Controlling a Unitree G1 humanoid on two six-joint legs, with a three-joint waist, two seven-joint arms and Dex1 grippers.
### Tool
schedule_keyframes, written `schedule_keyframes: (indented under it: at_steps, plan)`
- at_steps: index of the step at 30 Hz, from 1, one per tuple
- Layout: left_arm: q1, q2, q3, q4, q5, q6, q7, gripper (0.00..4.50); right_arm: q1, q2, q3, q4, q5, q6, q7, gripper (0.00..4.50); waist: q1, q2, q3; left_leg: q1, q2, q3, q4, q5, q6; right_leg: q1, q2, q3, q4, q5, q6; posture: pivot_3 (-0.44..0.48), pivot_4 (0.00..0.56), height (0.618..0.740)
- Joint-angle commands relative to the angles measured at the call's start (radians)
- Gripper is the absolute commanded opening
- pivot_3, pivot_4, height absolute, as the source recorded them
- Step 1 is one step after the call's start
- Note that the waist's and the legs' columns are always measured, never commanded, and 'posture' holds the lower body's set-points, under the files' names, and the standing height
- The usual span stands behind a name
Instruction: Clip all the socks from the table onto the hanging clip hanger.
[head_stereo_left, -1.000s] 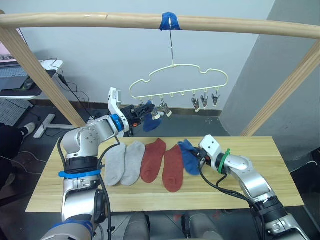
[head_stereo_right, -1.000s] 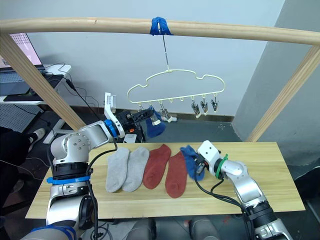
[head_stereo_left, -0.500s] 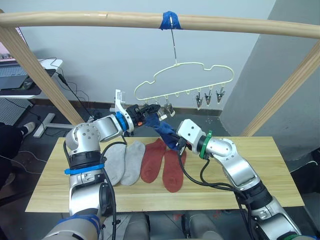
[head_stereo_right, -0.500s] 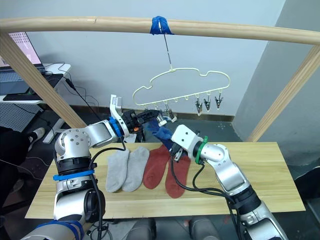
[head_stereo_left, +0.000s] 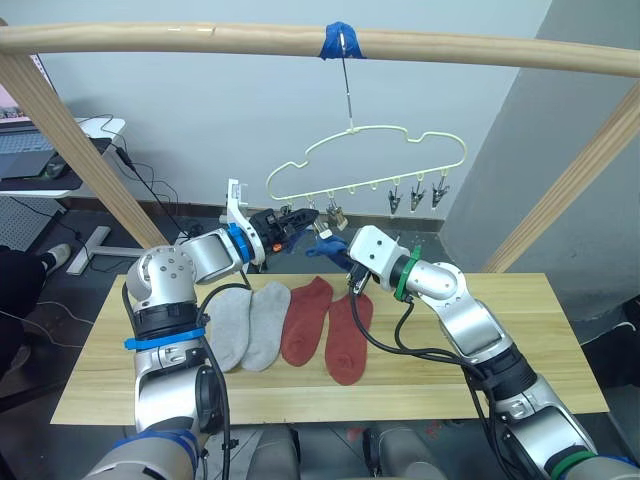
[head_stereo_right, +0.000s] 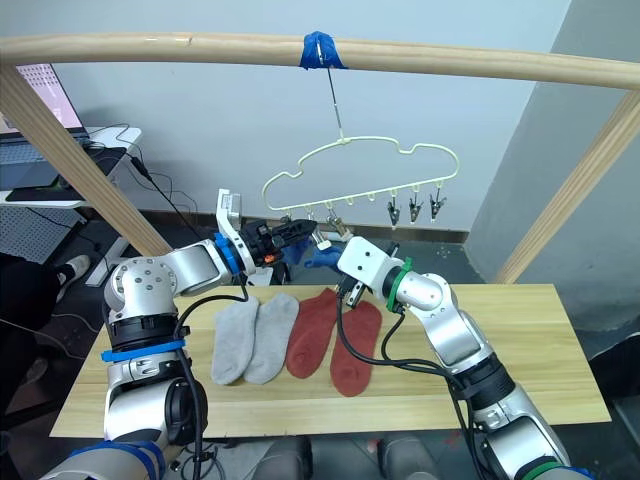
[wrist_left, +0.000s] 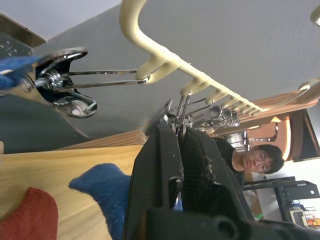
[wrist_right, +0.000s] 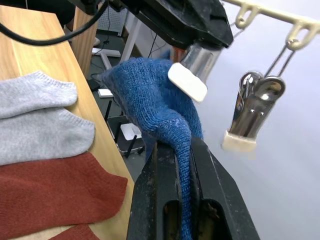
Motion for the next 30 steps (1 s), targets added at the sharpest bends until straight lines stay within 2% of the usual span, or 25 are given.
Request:
schedule_keyframes:
  at_steps: [1,7,16,24,26,30]
  plan:
    - [0.002,0.01,0.009,-0.013,-0.014,-0.005,0.0,0.03,0.007,-0.013,-0.017,-0.064,-0.009,-0.029,-0.003,0.03,0.0,0.0,0.0,0.0,0.0,0.0,0.0,0.0,0.0,0.0,0.0,0.0,0.0,0.0,0.0,-0.037,0.142,0.74]
    - [0.001,0.009,0.001,-0.018,-0.021,-0.004,-0.009,0.03,0.016,-0.007,-0.02,-0.083,-0.002,-0.026,-0.014,0.03,0.0,0.0,0.0,0.0,0.0,0.0,0.0,0.0,0.0,0.0,0.0,0.0,0.0,0.0,0.0,-0.043,0.139,0.74]
    - [0.005,0.016,-0.03,-0.042,-0.027,-0.009,-0.045,0.03,-0.043,0.039,-0.03,-0.008,-0.002,-0.031,-0.037,0.03,0.0,0.0,0.0,0.0,0.0,0.0,0.0,0.0,-0.001,0.0,0.0,0.0,0.0,0.0,0.0,-0.046,0.139,0.74]
    - [0.03,0.044,-0.089,-0.081,0.004,-0.081,-0.106,0.03,-0.059,0.04,-0.048,0.015,0.006,-0.031,-0.043,0.03,0.0,0.0,0.0,-0.001,0.0,0.0,0.0,0.002,-0.003,-0.001,0.0,0.0,0.0,0.0,0.0,-0.043,0.14,0.74]
    - [0.036,0.047,-0.091,-0.088,-0.004,-0.087,-0.118,0.77,-0.058,0.042,-0.049,0.016,0.007,-0.03,-0.042,0.0,0.0,0.0,0.0,-0.001,0.0,0.0,0.0,0.002,-0.003,-0.001,0.0,0.0,0.0,0.0,0.0,-0.043,0.138,0.74]
    - [0.036,0.053,-0.086,-0.085,-0.01,-0.087,-0.122,1.92,-0.058,0.047,-0.049,0.02,0.007,-0.029,-0.04,0.0,0.0,0.0,0.0,-0.001,0.0,0.0,0.0,0.001,-0.002,-0.001,0.0,0.0,0.0,0.0,0.0,-0.042,0.139,0.74]
